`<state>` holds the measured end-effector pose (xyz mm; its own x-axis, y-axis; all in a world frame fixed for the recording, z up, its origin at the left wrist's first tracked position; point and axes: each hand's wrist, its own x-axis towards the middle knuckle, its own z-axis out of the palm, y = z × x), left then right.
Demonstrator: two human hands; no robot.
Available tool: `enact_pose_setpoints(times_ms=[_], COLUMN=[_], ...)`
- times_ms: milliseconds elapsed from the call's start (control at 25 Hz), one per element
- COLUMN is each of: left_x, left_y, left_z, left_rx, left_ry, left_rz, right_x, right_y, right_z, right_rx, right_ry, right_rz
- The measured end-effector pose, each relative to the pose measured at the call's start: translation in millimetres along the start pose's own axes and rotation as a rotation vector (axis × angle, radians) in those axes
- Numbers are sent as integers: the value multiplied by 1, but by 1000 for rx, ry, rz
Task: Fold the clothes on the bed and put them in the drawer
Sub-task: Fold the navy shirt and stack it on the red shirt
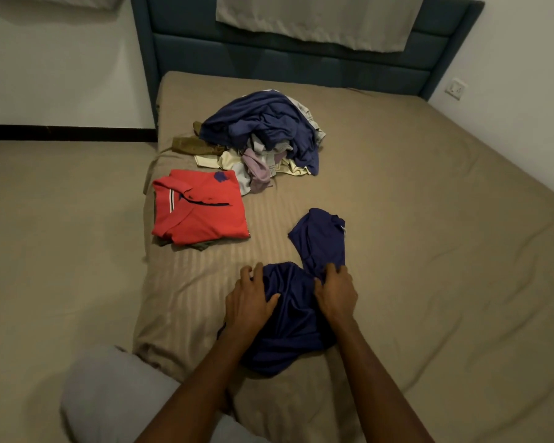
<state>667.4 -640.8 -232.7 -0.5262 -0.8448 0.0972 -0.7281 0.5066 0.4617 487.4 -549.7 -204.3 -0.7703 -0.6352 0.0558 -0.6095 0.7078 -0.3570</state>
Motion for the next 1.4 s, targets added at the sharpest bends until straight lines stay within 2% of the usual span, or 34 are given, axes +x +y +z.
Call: enact_pose_setpoints(times_ms=[80, 120, 240, 320, 400, 560, 680, 720, 800, 880, 960, 1040, 1120, 1320, 1400], left_x=[24, 29, 17, -1, -10, -11, -10, -11, -11, -5, 8, 25, 41, 72, 84], left_y=[-5, -13, -65, -90, -85, -64, -62, -58, -42, -22, -12, -17, -29, -65, -72], left_z=[-5, -7, -16, -23, -30, -30, -26, -32, -45, -72, -103, -130, -148, -134, -128], left_rx=[-72, -190, -559, -761, -990, -1225, -1257, -1250, -1303, -1405, -1497, -1528, -1557, -1475, -1477], left_ry=[-28, 16, 276, 361, 346, 202, 88, 52, -25, -54, -20, 56, 140, 345, 402], left_rz=[-35, -74, -390, -479, -434, -339, -299, -262, -184, -179, -125, -23, -1, -152, -199], right_x=[12, 15, 8, -19, -43, -48, -45, -44, -37, -19, 0, 18, 36, 73, 89], right_y=[10, 24, 85, 115, 128, 118, 87, 72, 39, 9, -8, -2, 22, 85, 109], right_z=[-2, -5, -21, -26, -30, -20, -15, -12, -7, -6, -19, -36, -54, -100, -122], right_rx=[197, 342, 998, 1331, 1409, 1044, 617, 530, 406, 108, -28, 90, 25, -429, -461], right_ry=[95, 144, 356, 334, 303, 400, 359, 285, -12, -273, -405, -536, -594, -443, -251], right_rz=[62, 181, 666, 885, 902, 788, 448, 256, -139, -407, -428, -344, -304, -166, -96])
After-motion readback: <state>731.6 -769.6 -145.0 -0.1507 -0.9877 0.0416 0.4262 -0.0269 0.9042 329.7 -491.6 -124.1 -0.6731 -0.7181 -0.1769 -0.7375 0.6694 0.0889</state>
